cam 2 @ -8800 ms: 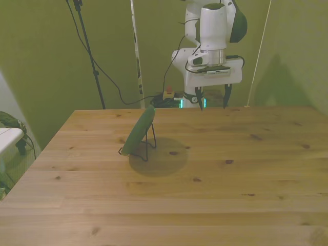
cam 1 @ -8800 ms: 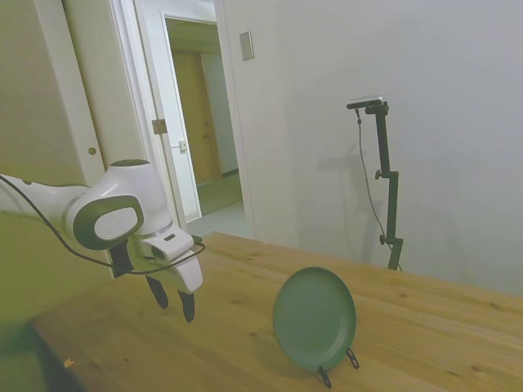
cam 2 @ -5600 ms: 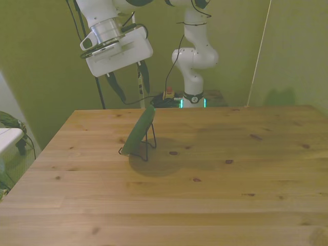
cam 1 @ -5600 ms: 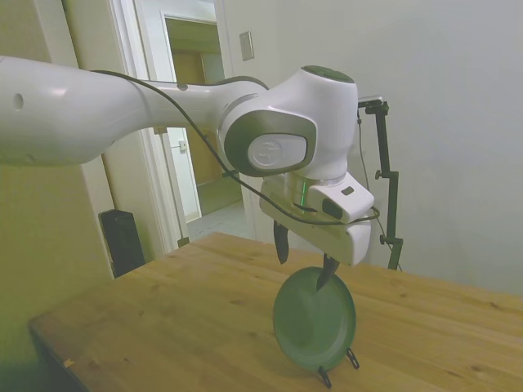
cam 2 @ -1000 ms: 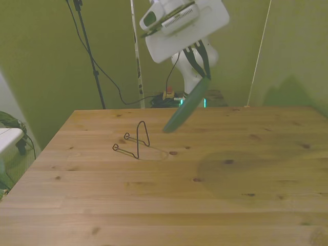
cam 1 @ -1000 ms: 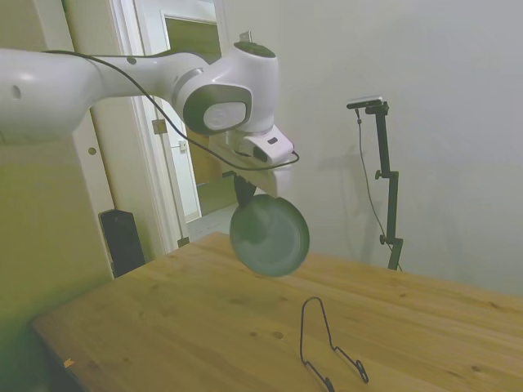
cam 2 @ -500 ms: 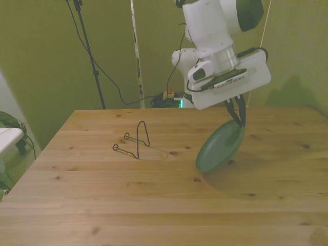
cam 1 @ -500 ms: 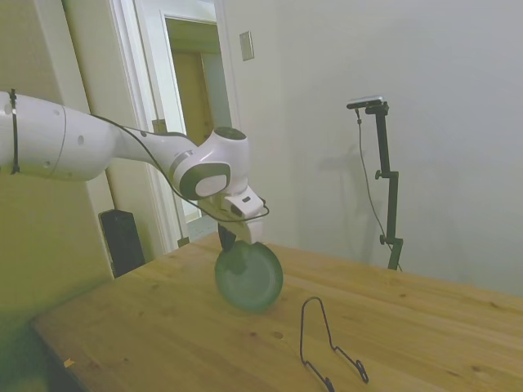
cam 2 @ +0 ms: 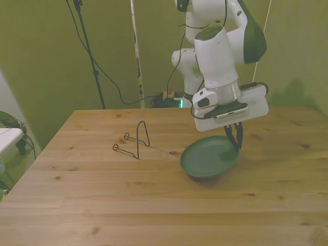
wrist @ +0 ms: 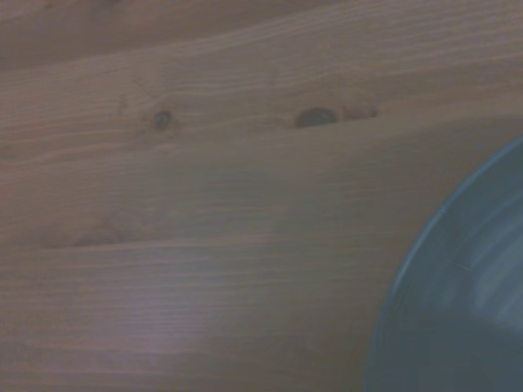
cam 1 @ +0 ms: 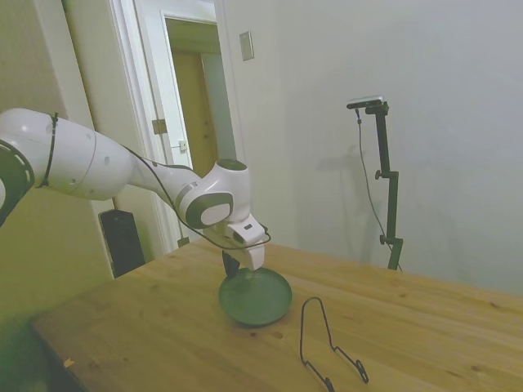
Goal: Unload the plate
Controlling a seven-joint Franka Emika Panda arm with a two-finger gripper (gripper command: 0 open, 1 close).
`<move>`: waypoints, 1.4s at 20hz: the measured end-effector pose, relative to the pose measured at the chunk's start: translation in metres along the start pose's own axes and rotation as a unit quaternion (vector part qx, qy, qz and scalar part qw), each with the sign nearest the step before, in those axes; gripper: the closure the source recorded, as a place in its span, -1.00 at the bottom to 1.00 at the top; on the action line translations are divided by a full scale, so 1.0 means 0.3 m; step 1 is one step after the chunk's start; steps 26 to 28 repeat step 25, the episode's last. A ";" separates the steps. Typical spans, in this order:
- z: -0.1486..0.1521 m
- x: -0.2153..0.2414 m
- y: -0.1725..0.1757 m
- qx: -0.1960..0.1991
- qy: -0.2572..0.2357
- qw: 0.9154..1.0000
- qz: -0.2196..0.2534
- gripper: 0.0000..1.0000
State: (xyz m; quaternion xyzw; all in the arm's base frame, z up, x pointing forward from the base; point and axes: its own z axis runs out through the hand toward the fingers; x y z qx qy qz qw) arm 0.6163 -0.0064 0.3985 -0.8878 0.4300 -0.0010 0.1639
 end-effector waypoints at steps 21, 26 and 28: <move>-0.075 0.023 0.069 -0.009 0.003 1.000 0.010 -1.00; -0.111 0.019 0.077 -0.014 -0.004 1.000 0.009 -1.00; -0.111 0.019 0.077 -0.014 -0.004 1.000 0.009 -1.00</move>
